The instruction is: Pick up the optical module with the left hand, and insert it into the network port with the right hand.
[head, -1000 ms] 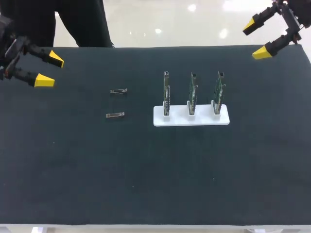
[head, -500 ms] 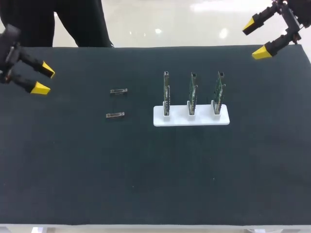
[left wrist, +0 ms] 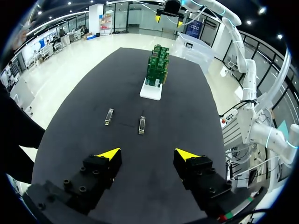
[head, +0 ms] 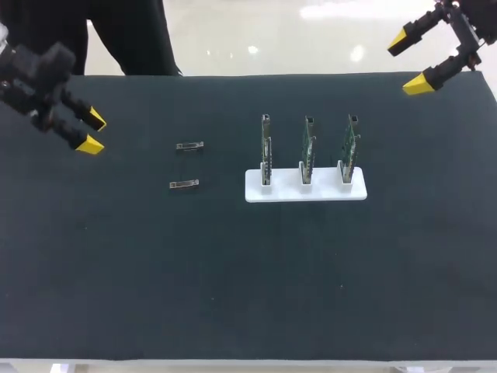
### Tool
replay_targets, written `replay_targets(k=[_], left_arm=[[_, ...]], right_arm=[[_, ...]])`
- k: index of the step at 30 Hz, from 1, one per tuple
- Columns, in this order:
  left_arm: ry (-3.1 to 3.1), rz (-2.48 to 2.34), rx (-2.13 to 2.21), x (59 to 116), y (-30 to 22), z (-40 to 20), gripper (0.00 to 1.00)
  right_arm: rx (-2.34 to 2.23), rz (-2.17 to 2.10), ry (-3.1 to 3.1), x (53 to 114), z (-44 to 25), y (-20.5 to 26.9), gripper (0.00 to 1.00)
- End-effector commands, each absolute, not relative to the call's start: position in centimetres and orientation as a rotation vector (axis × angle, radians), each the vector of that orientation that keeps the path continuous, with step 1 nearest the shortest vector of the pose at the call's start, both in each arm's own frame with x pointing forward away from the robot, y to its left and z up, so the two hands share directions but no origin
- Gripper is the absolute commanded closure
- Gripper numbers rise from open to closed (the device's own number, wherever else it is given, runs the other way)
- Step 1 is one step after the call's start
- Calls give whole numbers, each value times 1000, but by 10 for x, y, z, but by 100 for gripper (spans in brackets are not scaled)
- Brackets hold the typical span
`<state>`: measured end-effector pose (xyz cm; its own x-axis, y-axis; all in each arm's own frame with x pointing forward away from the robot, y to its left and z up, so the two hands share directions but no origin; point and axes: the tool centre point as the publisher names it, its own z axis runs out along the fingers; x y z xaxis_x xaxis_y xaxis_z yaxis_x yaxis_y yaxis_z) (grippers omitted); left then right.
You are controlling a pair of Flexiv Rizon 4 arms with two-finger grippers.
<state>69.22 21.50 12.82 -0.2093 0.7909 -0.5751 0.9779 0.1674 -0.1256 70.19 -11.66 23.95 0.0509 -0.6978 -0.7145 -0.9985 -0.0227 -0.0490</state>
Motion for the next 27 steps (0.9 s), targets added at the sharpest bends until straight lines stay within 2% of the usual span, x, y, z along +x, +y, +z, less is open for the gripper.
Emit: replay_targets(k=[1,7,17,27], left_arm=[[2076,-677,1681,693,215,128,0],[2088,-650,1694,692,216,126,0],[2255,-310,1712,690,183,118,0],[2320,-221,1936,701,160,112,0]], right_arm=[[-1777,700,1700,702,239,-117,0],[-1777,700,1700,702,239,-117,0],[-1777,700,1700,702,239,-117,0],[-1777,700,1700,702,239,-117,0]])
